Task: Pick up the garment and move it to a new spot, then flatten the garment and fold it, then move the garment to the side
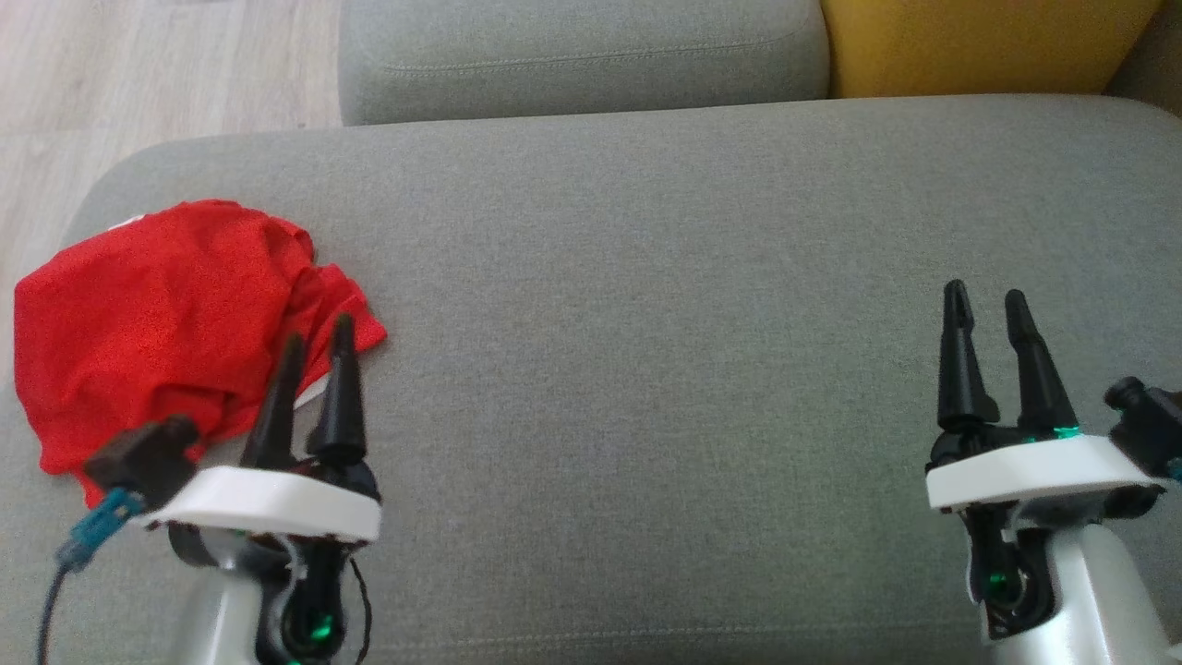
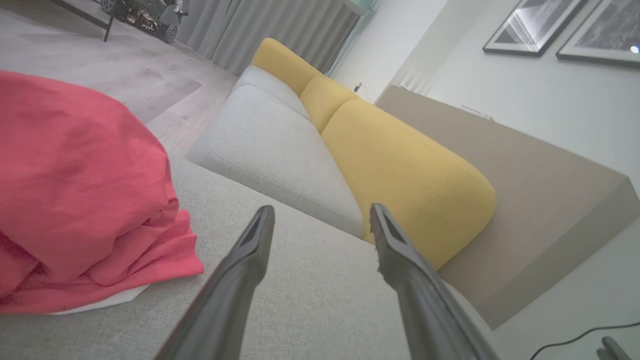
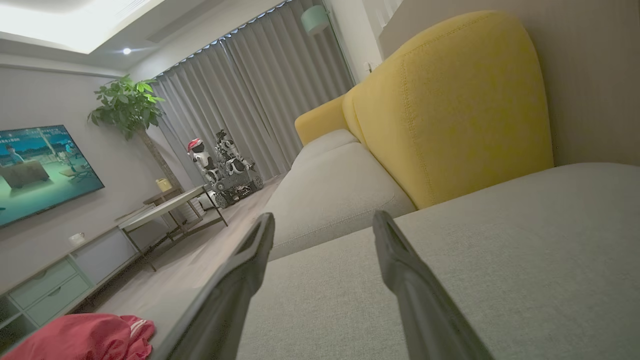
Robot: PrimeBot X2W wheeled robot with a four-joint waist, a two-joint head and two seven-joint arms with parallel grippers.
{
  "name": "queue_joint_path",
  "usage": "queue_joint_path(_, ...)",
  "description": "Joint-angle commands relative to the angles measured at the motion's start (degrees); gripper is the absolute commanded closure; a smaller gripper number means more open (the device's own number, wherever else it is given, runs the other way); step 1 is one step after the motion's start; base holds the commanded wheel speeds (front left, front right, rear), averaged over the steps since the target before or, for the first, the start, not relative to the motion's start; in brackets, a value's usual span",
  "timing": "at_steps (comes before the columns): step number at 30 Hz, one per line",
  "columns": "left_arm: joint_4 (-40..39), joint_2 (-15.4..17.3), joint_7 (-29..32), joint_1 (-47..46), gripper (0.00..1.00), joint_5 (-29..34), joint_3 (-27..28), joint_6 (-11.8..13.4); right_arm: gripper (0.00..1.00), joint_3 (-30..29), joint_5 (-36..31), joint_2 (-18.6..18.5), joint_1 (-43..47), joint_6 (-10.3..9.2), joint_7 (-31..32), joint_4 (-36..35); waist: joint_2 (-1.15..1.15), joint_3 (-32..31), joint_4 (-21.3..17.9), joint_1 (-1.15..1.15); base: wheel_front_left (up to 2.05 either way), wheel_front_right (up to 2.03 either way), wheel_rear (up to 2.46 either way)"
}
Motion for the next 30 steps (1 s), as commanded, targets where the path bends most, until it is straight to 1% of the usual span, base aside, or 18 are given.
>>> queue_joint_path(1,-2.51,1.16,-0.61,-3.55,0.0,2.3,0.38,0.12,0.0,1.25,-2.0,-0.39,-2.88,0.27,-0.88,-2.0,0.0,0.05,-0.04,0.0,0.0,0.0,0.0)
queue_joint_path(5,-2.26,3.09,-1.29,-3.97,0.0,7.68,-3.0,2.36,0.0,2.31,-5.95,-0.4,-2.91,0.28,-1.56,-2.33,0.0,0.25,-0.16,0.0,0.0,0.0,0.0)
queue_joint_path(9,-1.81,5.02,-1.98,-4.55,0.0,10.95,-5.81,5.19,0.0,3.24,-10.1,-0.42,-2.74,0.3,-2.24,-2.23,0.0,0.29,-0.25,0.0,0.0,0.0,0.0)
queue_joint_path(11,-1.52,6.02,-2.32,-4.86,0.0,12.53,-7.39,6.42,0.0,3.32,-11.02,-0.42,-2.71,0.31,-2.57,-2.05,0.0,0.25,-0.28,0.0,0.0,0.0,0.0)
queue_joint_path(18,-0.27,8.93,-3.5,-6.1,0.0,17.55,-12.39,11.09,0.0,3.93,-17.81,-0.44,-3.03,0.33,-3.75,-1.35,0.0,0.02,-0.54,0.0,0.0,0.0,0.0)
queue_joint_path(27,0.87,12.17,-5.04,-8.02,0.0,23.56,-18.41,15.81,0.0,4.94,-26.59,-0.46,-3.37,0.36,-5.27,-1.17,0.0,-0.23,-0.85,0.0,0.0,0.0,0.0)
queue_joint_path(30,0.53,12.38,-5.55,-8.5,0.0,24.49,-19.8,17.31,0.0,5.29,-28.99,-0.47,-3.56,0.37,-5.78,-1.3,0.0,-0.17,-0.88,0.0,0.0,0.0,0.0)
